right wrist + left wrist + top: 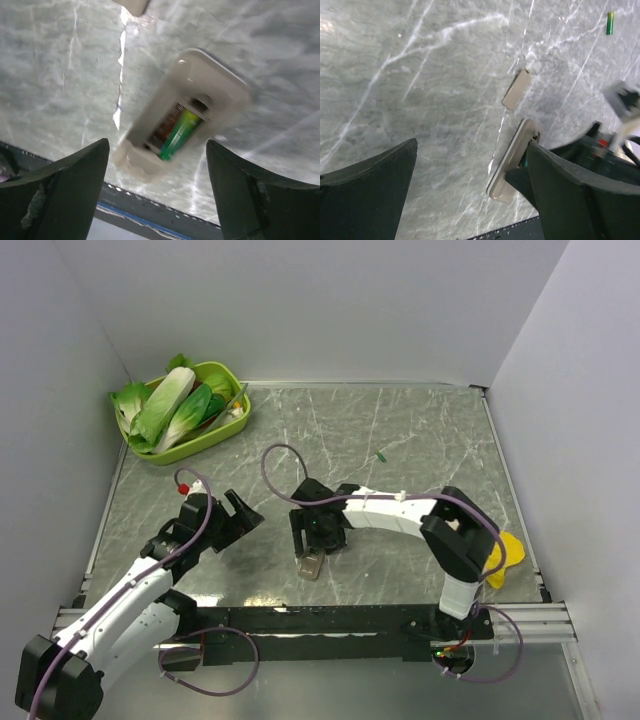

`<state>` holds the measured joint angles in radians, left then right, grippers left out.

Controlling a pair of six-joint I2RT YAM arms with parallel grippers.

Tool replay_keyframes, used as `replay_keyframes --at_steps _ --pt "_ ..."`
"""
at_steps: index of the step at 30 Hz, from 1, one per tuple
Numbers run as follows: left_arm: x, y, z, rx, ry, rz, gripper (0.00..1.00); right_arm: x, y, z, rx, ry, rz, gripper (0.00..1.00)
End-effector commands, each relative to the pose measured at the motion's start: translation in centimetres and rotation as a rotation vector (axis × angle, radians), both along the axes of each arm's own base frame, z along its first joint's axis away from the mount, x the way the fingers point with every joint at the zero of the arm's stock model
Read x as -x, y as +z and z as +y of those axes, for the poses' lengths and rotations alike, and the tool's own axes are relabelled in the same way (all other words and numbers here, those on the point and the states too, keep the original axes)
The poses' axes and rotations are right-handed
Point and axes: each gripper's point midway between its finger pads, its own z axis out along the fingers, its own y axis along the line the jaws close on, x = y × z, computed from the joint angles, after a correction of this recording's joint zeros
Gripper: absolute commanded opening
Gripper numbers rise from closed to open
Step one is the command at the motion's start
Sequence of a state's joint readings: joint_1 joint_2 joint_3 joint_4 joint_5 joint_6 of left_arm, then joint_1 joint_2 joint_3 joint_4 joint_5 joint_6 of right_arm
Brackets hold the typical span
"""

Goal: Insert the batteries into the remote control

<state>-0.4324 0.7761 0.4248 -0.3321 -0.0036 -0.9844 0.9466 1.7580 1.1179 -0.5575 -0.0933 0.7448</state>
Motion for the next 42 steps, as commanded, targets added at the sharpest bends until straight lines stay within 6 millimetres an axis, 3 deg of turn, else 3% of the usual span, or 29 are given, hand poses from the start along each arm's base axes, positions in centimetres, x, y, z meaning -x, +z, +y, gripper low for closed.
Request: replay_keyframes --at_steps 1,8,14,18,19,22,27,30,35,42 --pt "-0.6 1.7 -1.0 0.043 -0.054 -0.075 0.94 0.1 -0.8 0.4 0.115 -0.037 0.0 0.82" --pt "-0.4 1.8 -1.7 0.066 -0.079 -0.094 0.94 0.1 -2.3 -1.3 0.236 0.008 -0.032 0.62" --pt "0.0 2.2 -3.5 0.175 -0.148 -0.145 0.94 -1.4 0.1 -1.5 0.205 0.205 -0.171 0.4" --pt "0.2 2.3 -4.6 0.282 -0.173 -0.177 0.93 -1.6 2.4 -0.5 0.117 0.387 -0.261 0.19" --pt "-0.2 3.4 -5.1 0.321 -0.188 -0.234 0.93 -1.7 2.8 -0.5 0.104 0.458 -0.285 0.14" --pt "0.4 3.6 -6.1 0.396 -0.228 -0.237 0.91 -1.2 3.8 -0.2 0.057 0.593 -0.33 0.05" --pt "0.6 6.1 -7.8 0.499 -0.33 -0.312 0.9 -0.3 5.1 0.1 -0.027 0.732 -0.381 0.0" --pt "0.3 6.6 -8.8 0.523 -0.377 -0.304 0.88 0.2 5.8 0.7 -0.074 0.825 -0.398 0.0" --pt "-0.1 4.2 -9.7 0.527 -0.38 -0.186 0.82 0.2 6.6 1.2 -0.103 0.884 -0.429 0.0" --pt "0.9 4.7 -11.6 0.576 -0.469 -0.168 0.72 0.0 6.8 1.2 -0.105 0.922 -0.451 0.0"
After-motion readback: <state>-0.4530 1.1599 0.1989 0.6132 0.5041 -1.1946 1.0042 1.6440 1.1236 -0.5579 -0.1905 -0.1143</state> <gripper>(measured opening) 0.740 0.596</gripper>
